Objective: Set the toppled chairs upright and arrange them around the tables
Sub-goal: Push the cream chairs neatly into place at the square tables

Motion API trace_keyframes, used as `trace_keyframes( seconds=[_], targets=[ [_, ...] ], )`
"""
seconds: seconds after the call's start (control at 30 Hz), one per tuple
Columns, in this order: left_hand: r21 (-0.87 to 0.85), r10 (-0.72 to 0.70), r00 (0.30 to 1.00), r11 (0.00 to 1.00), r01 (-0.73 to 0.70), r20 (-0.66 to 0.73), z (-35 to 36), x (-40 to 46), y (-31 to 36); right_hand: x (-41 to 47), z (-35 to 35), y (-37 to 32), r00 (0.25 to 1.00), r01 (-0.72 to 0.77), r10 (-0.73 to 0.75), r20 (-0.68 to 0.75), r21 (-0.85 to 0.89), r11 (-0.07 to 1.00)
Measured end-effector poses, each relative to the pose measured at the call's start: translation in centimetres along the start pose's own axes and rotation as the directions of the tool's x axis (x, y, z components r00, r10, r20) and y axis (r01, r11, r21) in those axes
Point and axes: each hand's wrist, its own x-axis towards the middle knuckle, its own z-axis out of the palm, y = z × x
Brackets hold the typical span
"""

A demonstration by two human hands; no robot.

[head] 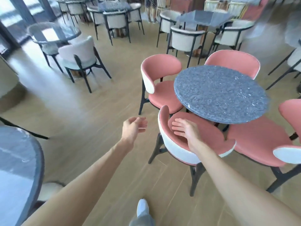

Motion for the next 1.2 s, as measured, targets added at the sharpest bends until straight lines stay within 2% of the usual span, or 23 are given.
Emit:
trace_keyframes(
  seconds=[0.23,0.43,0.6,0.87,1.03,1.2],
  targets=[
    [-0.111,0.12,0.984,0.985,-0.135,-0.131,-7.5,-1.0,3.0,-1.0,7.8,-3.0,0.985,0.111,-0.103,0.136,-0.053,0.992],
    [-0.191,0.149,0.978,0.966,-0.175,-0.145,-13.3,1.6,3.9,0.7,14.8,-3.6,0.965,0.168,-0.141,0.221,-0.106,0.98],
    [-0.232,0.187,0.974,0.949,-0.212,-0.125,-19.0,7.5,4.2,4.0,22.1,-3.3,0.957,0.206,-0.169,0.236,-0.14,0.969],
    [-0.246,0.212,0.977,0.947,-0.209,-0.013,-26.9,21.6,8.3,11.6,33.7,-6.2,0.967,0.228,-0.213,0.137,-0.105,0.968],
    [-0.22,0.199,0.975,0.96,-0.174,0.097,-26.9,29.2,11.6,16.7,37.3,-8.3,0.974,0.226,-0.224,0.04,-0.058,0.972],
    [-0.178,0.164,0.969,0.975,-0.131,0.187,-25.7,37.2,11.8,23.3,39.8,-9.3,0.978,0.201,-0.202,-0.054,-0.031,0.979]
  ],
)
